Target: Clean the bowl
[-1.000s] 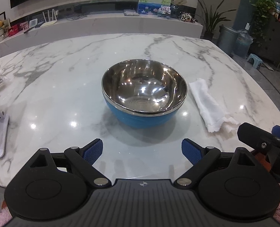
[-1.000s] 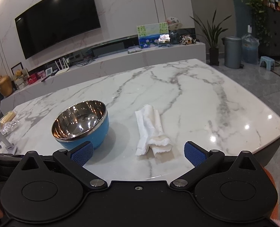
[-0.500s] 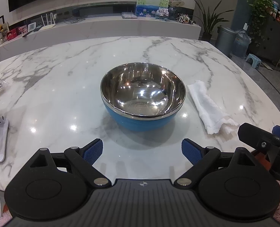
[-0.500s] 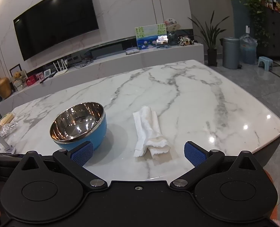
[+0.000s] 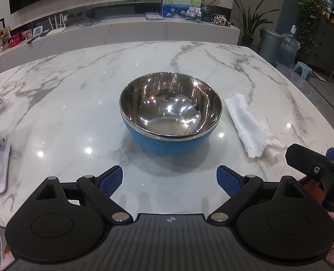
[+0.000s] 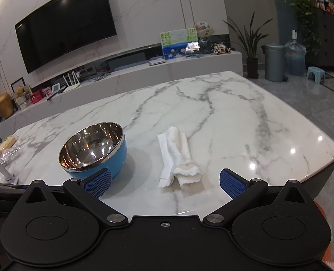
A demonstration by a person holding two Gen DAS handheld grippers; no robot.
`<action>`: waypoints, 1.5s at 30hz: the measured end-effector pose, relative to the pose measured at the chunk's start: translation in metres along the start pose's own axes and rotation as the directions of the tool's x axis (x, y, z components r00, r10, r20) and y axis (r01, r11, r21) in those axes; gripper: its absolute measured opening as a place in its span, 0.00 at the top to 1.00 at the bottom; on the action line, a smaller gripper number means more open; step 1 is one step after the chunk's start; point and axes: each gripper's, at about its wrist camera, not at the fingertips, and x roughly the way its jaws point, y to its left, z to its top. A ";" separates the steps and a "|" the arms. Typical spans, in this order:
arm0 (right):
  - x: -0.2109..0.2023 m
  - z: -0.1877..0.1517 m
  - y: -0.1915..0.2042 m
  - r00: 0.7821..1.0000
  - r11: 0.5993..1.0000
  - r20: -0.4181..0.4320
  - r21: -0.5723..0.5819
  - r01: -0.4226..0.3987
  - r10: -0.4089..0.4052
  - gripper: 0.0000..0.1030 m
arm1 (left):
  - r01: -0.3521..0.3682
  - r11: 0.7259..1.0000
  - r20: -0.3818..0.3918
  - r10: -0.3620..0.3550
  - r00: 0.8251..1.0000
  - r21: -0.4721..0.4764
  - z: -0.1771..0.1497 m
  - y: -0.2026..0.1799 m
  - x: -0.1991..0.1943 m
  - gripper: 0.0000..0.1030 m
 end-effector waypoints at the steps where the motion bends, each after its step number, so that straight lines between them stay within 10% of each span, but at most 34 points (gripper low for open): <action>1: 0.000 -0.001 0.000 1.000 1.000 0.001 0.000 0.000 0.000 0.01 | 0.000 1.000 0.000 0.000 1.000 0.000 0.000 0.000 0.000 0.12; 45: 0.012 -0.001 -0.002 0.999 1.000 -0.039 0.013 -0.010 0.011 0.01 | 0.033 0.999 -0.074 -0.036 0.997 -0.033 -0.003 0.012 0.012 0.12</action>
